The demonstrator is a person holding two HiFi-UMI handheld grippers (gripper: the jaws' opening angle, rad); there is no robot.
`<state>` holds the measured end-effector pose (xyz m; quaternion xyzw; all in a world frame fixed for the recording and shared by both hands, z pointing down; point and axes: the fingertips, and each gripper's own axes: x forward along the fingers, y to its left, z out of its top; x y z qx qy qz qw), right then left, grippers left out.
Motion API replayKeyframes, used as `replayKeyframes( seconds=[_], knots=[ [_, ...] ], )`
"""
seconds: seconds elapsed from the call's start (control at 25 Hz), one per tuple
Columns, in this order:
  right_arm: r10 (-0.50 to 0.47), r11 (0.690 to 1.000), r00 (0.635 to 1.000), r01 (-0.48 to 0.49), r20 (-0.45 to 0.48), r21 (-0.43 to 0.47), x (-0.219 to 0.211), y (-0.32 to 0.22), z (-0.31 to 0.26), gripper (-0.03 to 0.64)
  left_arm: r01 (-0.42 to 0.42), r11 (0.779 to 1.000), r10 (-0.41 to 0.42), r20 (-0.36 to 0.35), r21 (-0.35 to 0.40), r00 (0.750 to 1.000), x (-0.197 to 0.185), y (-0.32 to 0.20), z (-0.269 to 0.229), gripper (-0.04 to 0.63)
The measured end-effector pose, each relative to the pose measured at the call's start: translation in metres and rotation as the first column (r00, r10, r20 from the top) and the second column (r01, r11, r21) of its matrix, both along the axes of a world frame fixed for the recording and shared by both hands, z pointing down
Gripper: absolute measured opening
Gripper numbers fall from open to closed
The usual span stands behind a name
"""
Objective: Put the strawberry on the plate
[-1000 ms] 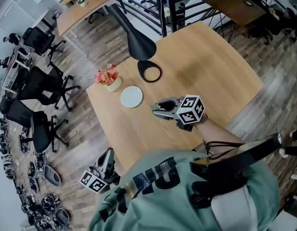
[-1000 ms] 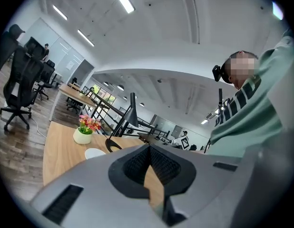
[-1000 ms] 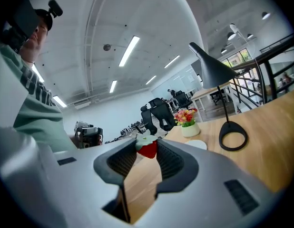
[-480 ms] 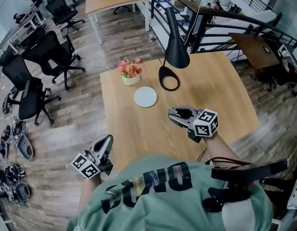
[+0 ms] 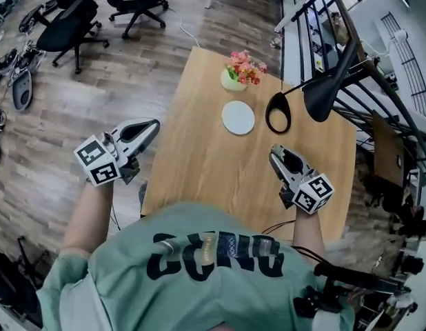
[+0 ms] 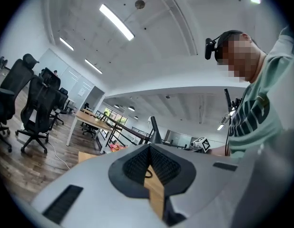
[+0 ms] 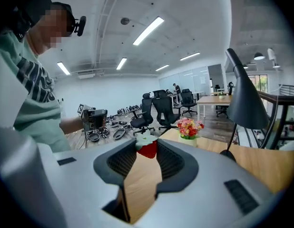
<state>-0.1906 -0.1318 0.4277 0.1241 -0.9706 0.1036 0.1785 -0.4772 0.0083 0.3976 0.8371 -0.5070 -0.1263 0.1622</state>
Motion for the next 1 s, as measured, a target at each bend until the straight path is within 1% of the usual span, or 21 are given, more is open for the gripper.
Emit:
replayKeyframes(
  seconds=[0.12,0.24,0.52,0.64,0.72,0.8,1.0],
  knots=[
    [-0.004,1.000,1.000,0.004,0.010,0.017,-0.010,-0.014,0.004,0.133,0.013,1.000,-0.013,0.005,0.000,1.000,-0.008,-0.013,0.002,-0.008],
    [-0.012,0.999,1.000,0.012,0.010,0.034,-0.016,-0.034,0.005,0.133,0.009,1.000,-0.008,0.025,-0.018,1.000,-0.007,-0.036,0.003,-0.008],
    [-0.042,0.993,0.999,0.041,0.010,0.107,-0.035,-0.070,0.009,0.133,-0.049,0.998,0.053,0.105,-0.039,0.993,0.007,-0.098,0.000,-0.008],
    [-0.043,0.994,0.999,0.040,0.025,0.104,-0.044,-0.097,0.020,0.133,-0.077,0.994,0.087,0.132,-0.078,0.987,0.017,-0.135,0.011,-0.008],
    [-0.035,0.996,0.999,0.033,0.028,0.085,-0.048,-0.116,0.032,0.133,-0.101,0.988,0.116,0.132,-0.118,0.984,0.028,-0.162,0.024,-0.008],
    [-0.026,0.997,0.999,0.024,0.031,0.071,-0.050,-0.130,0.045,0.133,-0.128,0.981,0.146,0.118,-0.147,0.982,0.040,-0.184,0.042,-0.008],
    [-0.015,0.998,1.000,0.014,0.020,0.055,-0.060,-0.150,0.076,0.133,-0.182,0.958,0.205,0.087,-0.224,0.975,0.067,-0.218,0.089,-0.008]
  ],
)
